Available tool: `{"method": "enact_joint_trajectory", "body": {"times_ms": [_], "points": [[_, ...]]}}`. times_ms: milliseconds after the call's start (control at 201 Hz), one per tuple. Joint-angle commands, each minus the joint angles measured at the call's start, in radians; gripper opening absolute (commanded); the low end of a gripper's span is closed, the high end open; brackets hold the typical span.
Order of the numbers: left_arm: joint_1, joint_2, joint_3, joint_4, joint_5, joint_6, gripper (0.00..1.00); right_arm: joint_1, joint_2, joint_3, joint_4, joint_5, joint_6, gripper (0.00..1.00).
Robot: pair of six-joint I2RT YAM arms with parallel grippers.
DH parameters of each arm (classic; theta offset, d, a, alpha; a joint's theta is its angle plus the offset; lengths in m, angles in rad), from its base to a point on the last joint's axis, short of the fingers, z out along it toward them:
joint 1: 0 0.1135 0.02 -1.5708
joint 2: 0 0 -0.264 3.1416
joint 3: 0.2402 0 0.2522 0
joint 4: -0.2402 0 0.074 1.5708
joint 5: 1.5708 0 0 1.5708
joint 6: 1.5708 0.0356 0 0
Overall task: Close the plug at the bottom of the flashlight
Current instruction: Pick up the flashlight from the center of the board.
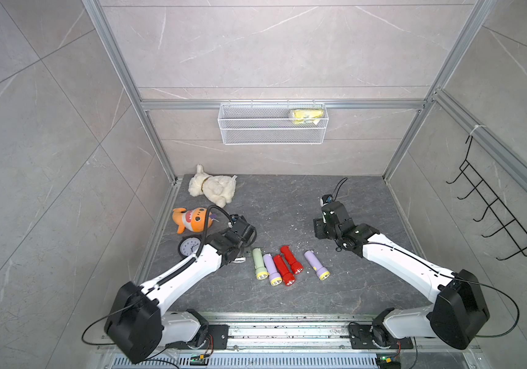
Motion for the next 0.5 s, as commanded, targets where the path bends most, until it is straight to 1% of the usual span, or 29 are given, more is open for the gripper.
{"method": "enact_joint_trajectory", "body": {"times_ms": [0, 90, 179, 199, 249, 284, 358, 448, 498], "points": [[0.003, -0.081, 0.073, 0.034, -0.061, 0.115, 0.00, -0.009, -0.031, 0.016, -0.019, -0.005, 0.006, 0.62], [0.003, -0.085, 0.138, 0.022, -0.065, 0.173, 0.00, -0.015, -0.041, 0.019, -0.022, -0.005, 0.003, 0.62], [0.003, -0.074, 0.184, 0.035, -0.039, 0.263, 0.00, -0.018, -0.046, 0.029, -0.035, -0.003, -0.008, 0.62], [0.002, -0.074, 0.187, 0.046, -0.016, 0.298, 0.00, -0.018, -0.049, 0.032, -0.037, -0.003, -0.012, 0.62], [0.003, -0.080, 0.174, 0.102, 0.055, 0.398, 0.00, -0.018, -0.056, 0.034, -0.037, -0.003, -0.025, 0.62], [0.002, -0.091, 0.159, 0.141, 0.088, 0.446, 0.00, -0.018, -0.060, 0.033, -0.034, -0.005, -0.030, 0.62], [0.003, -0.126, 0.117, 0.226, 0.119, 0.507, 0.00, -0.020, -0.075, 0.030, -0.024, -0.013, -0.042, 0.60], [0.003, -0.177, 0.062, 0.316, 0.201, 0.591, 0.00, -0.020, -0.088, 0.034, -0.014, -0.046, -0.056, 0.59], [0.003, -0.202, 0.038, 0.353, 0.254, 0.634, 0.00, -0.021, -0.095, 0.033, 0.002, -0.090, -0.066, 0.57]]}}
